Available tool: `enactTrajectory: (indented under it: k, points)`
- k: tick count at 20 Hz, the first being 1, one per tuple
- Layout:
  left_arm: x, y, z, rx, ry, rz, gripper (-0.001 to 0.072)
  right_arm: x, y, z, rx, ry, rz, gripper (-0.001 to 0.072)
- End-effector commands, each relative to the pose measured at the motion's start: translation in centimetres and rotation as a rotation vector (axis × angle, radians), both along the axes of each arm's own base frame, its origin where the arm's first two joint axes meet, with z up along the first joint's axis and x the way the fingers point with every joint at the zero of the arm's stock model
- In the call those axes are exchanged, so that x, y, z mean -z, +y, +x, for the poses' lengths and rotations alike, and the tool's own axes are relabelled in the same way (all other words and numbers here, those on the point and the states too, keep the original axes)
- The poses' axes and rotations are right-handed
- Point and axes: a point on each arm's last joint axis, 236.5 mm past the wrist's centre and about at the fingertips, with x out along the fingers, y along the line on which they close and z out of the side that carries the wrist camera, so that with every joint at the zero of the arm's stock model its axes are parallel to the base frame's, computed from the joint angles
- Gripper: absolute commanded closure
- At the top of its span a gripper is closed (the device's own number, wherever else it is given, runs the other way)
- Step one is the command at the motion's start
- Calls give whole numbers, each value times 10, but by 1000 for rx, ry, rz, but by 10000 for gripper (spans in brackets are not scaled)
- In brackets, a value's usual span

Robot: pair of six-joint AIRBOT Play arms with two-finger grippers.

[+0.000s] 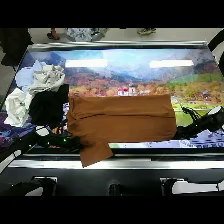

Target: Fold the shirts.

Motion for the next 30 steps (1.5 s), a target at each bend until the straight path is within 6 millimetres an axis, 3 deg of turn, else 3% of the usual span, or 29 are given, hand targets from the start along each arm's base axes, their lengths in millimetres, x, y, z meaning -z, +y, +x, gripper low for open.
enactTrajectory:
  k: [1,5,8,11,15,17,20,21,22,23,24,26,28,30]
  points:
    - [-21,-3,20,64,-125,-16,682,-13,-2,12,-29,-80,-7,671]
    - [-92,5,85,3,-354,-8,684,-58,-1,70,-4,-287,-20,672]
    - [-120,18,134,-49,-437,0,684,-87,-2,134,-82,-468,-156,672]
    - [-122,31,183,-83,-449,8,684,-97,-4,191,-104,-532,-254,672]
    - [-90,30,230,-87,-384,-6,683,-69,7,234,-63,-515,-253,671]
    - [-70,27,241,-79,-336,-18,682,-45,10,233,-28,-456,-238,670]
    - [-44,26,241,-76,-280,-18,680,-19,17,230,-19,-407,-198,666]
    - [-41,26,240,-75,-268,-21,661,-19,18,232,-15,-414,-193,593]
    - [-42,26,238,-71,-263,-26,531,-24,17,235,-28,-437,-190,395]
    - [-47,27,236,-61,-257,-33,308,-34,18,236,-75,-467,-174,178]
    - [-54,29,233,-48,-248,-43,229,-47,13,234,-115,-488,-172,55]
    - [-74,34,231,-31,-265,-56,231,-59,-15,228,-81,-488,-185,34]
    - [-99,32,233,-27,-324,-54,232,-49,-34,214,5,-425,-132,34]
    - [-124,22,234,-12,-395,-53,233,-35,-22,202,72,-355,20,31]
